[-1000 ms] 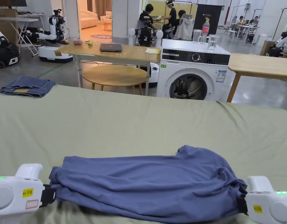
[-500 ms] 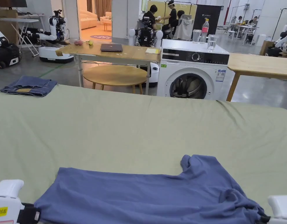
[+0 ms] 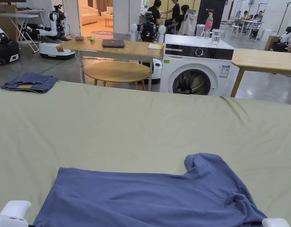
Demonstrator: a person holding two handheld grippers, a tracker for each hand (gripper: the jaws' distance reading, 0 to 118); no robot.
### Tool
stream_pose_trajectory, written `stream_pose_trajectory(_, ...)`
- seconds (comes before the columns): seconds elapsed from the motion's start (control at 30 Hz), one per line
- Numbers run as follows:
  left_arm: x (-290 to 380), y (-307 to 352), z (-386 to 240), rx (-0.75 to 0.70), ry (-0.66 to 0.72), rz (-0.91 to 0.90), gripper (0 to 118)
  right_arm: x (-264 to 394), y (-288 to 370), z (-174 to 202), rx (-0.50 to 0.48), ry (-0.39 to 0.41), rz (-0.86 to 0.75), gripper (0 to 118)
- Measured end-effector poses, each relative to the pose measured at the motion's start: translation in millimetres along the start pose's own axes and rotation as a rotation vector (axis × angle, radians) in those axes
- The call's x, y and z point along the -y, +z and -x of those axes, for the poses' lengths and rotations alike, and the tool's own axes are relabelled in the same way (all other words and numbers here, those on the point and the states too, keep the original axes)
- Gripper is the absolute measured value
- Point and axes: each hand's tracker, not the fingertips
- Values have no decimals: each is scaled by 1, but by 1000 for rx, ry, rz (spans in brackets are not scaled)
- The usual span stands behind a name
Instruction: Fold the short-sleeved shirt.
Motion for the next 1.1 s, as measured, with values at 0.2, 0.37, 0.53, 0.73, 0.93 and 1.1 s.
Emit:
stream_pose_trajectory(0.2, -19, 25, -19, -42, -33, -180, 41, -29, 44, 8, 90, -67, -249, 55)
stream_pose_trajectory(0.37, -36, 43, -43, -17, -39, -416, 41, -51, 60, 38, 55, -130, -454, 55)
stream_pose_trajectory(0.53, -42, 56, -77, -38, -91, -622, 36, -68, 66, 84, 29, -151, -597, 11)
stream_pose_trajectory(0.73, -47, 56, -108, -118, -113, -716, 0, -83, 63, 120, -7, -152, -653, 0)
stream_pose_trajectory(0.93, -75, 40, -79, -99, -17, -599, 0, -88, 53, 125, -58, -189, -630, 0)
stream_pose_trajectory(1.1, -120, 16, -30, -91, 79, -420, 0, -91, 43, 117, -78, -194, -594, 0)
